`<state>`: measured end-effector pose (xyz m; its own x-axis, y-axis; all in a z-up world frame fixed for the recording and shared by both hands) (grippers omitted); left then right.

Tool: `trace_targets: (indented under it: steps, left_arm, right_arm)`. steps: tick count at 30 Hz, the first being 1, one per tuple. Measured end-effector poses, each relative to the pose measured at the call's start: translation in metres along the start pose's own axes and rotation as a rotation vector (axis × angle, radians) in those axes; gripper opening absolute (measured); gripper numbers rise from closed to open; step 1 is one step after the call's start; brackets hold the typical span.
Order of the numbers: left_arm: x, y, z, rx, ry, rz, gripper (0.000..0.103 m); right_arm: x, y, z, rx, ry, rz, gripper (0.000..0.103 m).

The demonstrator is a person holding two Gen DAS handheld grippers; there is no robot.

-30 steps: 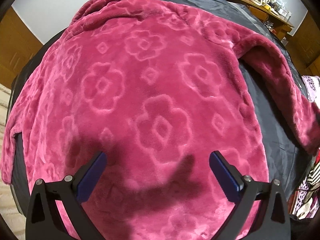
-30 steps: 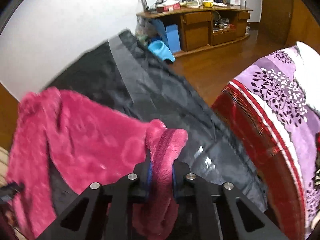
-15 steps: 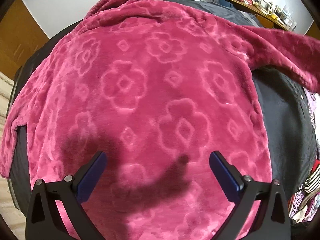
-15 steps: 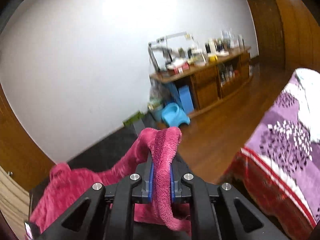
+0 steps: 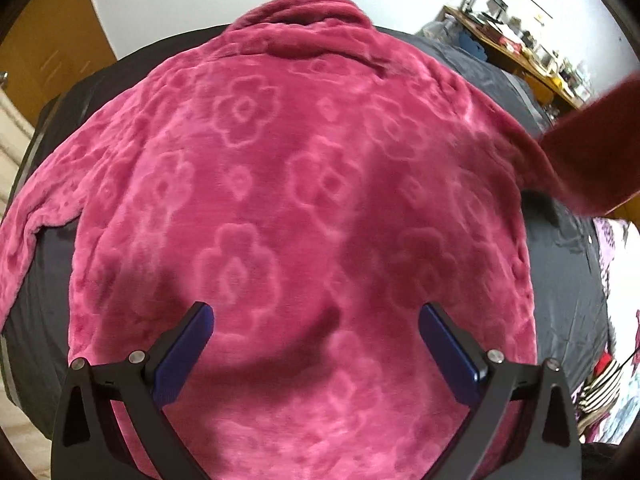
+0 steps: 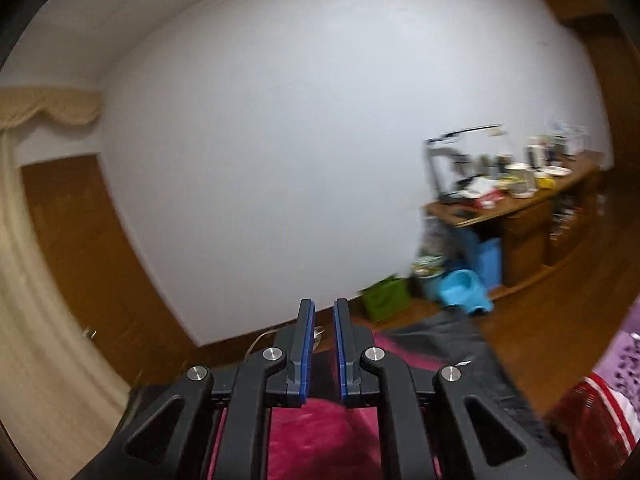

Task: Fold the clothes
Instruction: 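Lift the sleeve and fold it across the robe body with the right gripper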

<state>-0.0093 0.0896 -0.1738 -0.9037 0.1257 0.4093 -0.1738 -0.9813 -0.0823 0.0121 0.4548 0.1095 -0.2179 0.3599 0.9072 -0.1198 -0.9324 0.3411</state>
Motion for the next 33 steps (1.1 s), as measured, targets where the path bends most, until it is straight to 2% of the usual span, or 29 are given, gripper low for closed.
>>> trace_targets:
  steps: [5,9,12,15,16,17,21,25,28,30,33]
  left_arm:
    - [0.0,0.03,-0.003,-0.006,-0.004,0.043,0.103]
    - [-0.001,0.046,-0.002,-0.022,-0.007,0.07,0.103]
    - [0.001,0.041,-0.003,-0.06,-0.004,0.067,0.103]
    - [0.008,0.016,-0.002,-0.133,-0.012,0.024,0.103]
    - [0.011,0.008,-0.002,-0.158,-0.014,0.009,0.103]
    - [0.013,-0.001,-0.001,-0.183,-0.016,-0.005,0.103]
    - [0.025,-0.042,-0.002,-0.3,-0.014,-0.042,0.103]
    - [0.042,-0.096,-0.01,-0.429,0.006,-0.061,0.103]
    - [0.049,-0.135,-0.021,-0.476,0.037,-0.078,0.103]
    - [0.049,-0.157,-0.032,-0.505,0.08,-0.065,0.103]
    - [0.048,-0.169,-0.039,-0.511,0.114,-0.024,0.103]
  right_arm:
    - [-0.049,0.066,-0.048,0.087,0.115,0.075,0.011]
    - [-0.085,0.07,-0.066,0.092,0.209,0.043,0.012]
    - [-0.108,0.046,-0.061,0.026,0.269,0.048,0.015]
    - [-0.131,0.01,-0.047,-0.081,0.311,0.05,0.036]
    - [-0.139,-0.003,-0.042,-0.117,0.323,0.045,0.058]
    - [-0.145,-0.014,-0.036,-0.145,0.333,0.04,0.066]
    - [-0.172,-0.057,-0.017,-0.228,0.401,0.018,0.066]
    - [-0.203,-0.091,0.0,-0.265,0.462,-0.035,0.066]
    - [-0.223,-0.106,0.012,-0.269,0.509,-0.054,0.066]
    - [-0.235,-0.105,0.014,-0.274,0.54,0.021,0.066]
    - [-0.256,-0.093,0.014,-0.222,0.592,0.147,0.066]
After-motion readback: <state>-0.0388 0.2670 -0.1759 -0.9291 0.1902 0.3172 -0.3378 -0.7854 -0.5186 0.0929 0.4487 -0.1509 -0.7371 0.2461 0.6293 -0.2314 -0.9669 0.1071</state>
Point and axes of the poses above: each gripper's, at about its wrist camera, not at the fingertips, and z roughly against the way its jaws point, y to its left, x to its top, the point moved 4 cm from there along -z, roughly the way its jaws point, and after that the axes turned 6 degrees about -y, right-handed, at the moved point
